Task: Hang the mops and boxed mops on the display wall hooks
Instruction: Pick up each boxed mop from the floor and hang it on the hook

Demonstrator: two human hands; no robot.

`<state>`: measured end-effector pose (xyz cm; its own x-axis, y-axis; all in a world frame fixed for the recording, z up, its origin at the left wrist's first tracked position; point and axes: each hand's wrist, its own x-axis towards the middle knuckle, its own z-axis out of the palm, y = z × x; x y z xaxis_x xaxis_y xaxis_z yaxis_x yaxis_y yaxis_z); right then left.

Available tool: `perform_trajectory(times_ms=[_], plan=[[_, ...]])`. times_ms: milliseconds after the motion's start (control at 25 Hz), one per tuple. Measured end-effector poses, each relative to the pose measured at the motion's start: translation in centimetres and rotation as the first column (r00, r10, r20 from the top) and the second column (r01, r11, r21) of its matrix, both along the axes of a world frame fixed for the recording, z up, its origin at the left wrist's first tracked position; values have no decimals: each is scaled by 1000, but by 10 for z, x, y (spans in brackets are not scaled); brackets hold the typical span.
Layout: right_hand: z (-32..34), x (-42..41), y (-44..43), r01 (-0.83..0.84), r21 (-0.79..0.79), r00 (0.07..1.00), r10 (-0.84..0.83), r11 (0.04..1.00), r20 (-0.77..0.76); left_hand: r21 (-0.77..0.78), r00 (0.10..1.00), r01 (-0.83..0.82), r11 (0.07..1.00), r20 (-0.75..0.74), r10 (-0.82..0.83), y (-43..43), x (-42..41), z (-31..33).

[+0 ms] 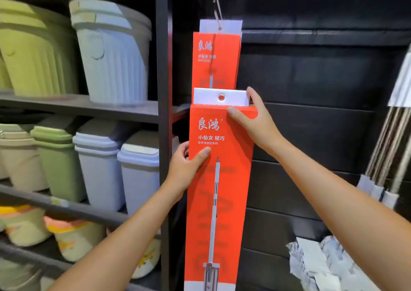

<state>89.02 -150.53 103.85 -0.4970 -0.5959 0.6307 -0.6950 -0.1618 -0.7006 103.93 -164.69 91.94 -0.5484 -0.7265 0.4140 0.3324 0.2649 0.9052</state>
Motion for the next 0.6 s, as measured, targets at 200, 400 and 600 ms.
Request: perform_trajectory(times_ms=[200, 400, 600], plan=[[67, 9, -12, 15, -37, 996, -18, 999, -87, -33, 996, 37, 999, -81, -39, -26, -13, 60], [120, 8, -21, 8, -102, 987, -24, 995, -157, -66, 985, 55, 996, -159, -65, -40, -26, 111], [161, -10, -38, 13, -127, 976, -40, 992, -214, -103, 977, 48, 994, -200, -68, -46, -32, 157]])
